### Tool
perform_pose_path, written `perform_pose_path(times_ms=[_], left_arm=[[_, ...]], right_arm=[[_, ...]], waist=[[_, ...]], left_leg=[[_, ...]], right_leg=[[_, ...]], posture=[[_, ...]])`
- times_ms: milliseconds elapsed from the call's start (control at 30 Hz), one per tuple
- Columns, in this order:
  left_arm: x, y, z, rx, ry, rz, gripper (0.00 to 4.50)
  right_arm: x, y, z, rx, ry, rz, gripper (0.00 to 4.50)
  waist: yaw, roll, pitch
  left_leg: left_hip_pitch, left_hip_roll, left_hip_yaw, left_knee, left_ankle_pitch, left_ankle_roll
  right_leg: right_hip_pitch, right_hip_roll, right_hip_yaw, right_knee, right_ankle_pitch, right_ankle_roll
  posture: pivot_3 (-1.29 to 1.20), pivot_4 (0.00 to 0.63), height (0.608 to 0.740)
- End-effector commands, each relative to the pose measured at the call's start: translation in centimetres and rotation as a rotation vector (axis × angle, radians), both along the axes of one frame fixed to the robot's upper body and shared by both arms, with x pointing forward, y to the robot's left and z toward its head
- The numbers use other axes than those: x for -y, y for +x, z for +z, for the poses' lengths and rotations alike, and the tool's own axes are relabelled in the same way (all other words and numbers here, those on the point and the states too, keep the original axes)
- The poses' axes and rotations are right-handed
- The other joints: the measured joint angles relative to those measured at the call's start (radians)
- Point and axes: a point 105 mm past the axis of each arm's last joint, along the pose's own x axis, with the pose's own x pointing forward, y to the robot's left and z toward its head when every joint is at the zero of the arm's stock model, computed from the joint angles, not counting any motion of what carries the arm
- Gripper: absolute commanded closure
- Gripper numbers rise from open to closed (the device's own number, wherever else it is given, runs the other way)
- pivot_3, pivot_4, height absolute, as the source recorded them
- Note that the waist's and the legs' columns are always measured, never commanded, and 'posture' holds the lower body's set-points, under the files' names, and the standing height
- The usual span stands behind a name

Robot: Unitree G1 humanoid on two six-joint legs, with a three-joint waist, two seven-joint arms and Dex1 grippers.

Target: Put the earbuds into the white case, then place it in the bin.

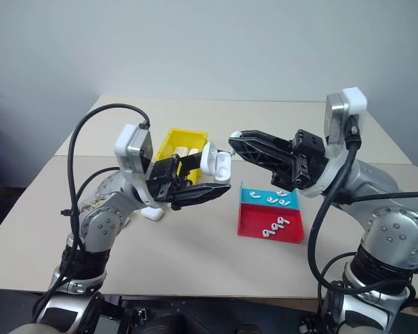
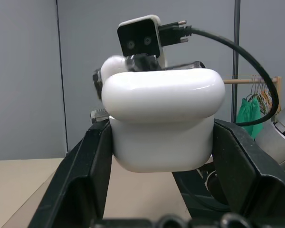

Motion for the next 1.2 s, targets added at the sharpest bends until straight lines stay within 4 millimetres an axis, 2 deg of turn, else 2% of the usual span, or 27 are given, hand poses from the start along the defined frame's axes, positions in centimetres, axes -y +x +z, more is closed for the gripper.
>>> perform_pose_path(times_ms=[33,233,367,800,1033,1133,1200], left_arm=[[0.2,-0.5,0.6,0.055,-0.012,-0.012,1.7],[0.4,-0.6,0.3,0.047,-0.012,-0.007,1.7],[0.6,-0.8,0.4,0.044,-0.019,-0.005,1.7],[0.6,-0.8,0.4,0.043,-0.027,0.009,1.7],[0.6,-0.7,0.5,0.043,-0.036,0.017,1.7],[0.5,-0.5,0.5,0.04,-0.04,0.025,1.7],[0.6,-0.5,0.5,0.039,-0.043,0.029,1.7]], right_arm=[[-0.4,-1.5,1.2,0.064,0.062,0.043,3.57],[-1.2,-2.0,0.2,0.053,-0.007,0.037,3.57],[-1.5,-0.8,-1.3,0.03,-0.09,-0.037,3.57],[-1.1,0.5,-2.3,0.062,-0.167,-0.123,3.57],[-1.1,0.0,-3.1,0.069,-0.213,-0.09,3.57],[-1.1,-0.3,-3.2,0.073,-0.227,-0.071,2.82],[-1.1,-0.4,-3.1,0.079,-0.232,-0.066,2.11]], waist=[[-0.001,0.0,0.0],[-0.002,0.0,0.0],[-0.003,0.0,0.0],[-0.003,0.0,0.0],[-0.002,0.0,0.0],[-0.001,0.0,0.0],[-0.001,0.0,0.0]], left_leg=[[0.0,0.0,0.0,0.0,0.0,0.0],[0.0,0.0,0.0,0.0,0.0,0.0],[0.0,0.0,0.0,0.0,0.0,0.0],[-0.001,0.0,0.0,-0.001,0.0,0.0],[-0.002,0.0,0.0,-0.002,0.0,0.0],[-0.003,0.0,0.0,-0.002,0.0,0.001],[-0.003,0.0,0.0,-0.002,0.0,0.001]], right_leg=[[0.0,0.0,0.0,0.0,0.0,0.0],[0.0,0.0,0.0,0.0,0.0,0.0],[0.0,0.0,0.0,-0.001,0.0,0.0],[-0.001,0.0,0.0,-0.002,0.0,0.0],[-0.001,0.0,-0.001,-0.005,0.0,0.0],[-0.001,0.0,-0.001,-0.006,0.0,0.0],[-0.001,0.0,-0.001,-0.006,0.0,0.0]], posture=[[0.0,0.15,0.74],[0.0,0.15,0.74],[0.0,0.15,0.74],[0.0,0.15,0.74],[0.0,0.15,0.74],[0.0,0.15,0.74],[0.0,0.15,0.74]])
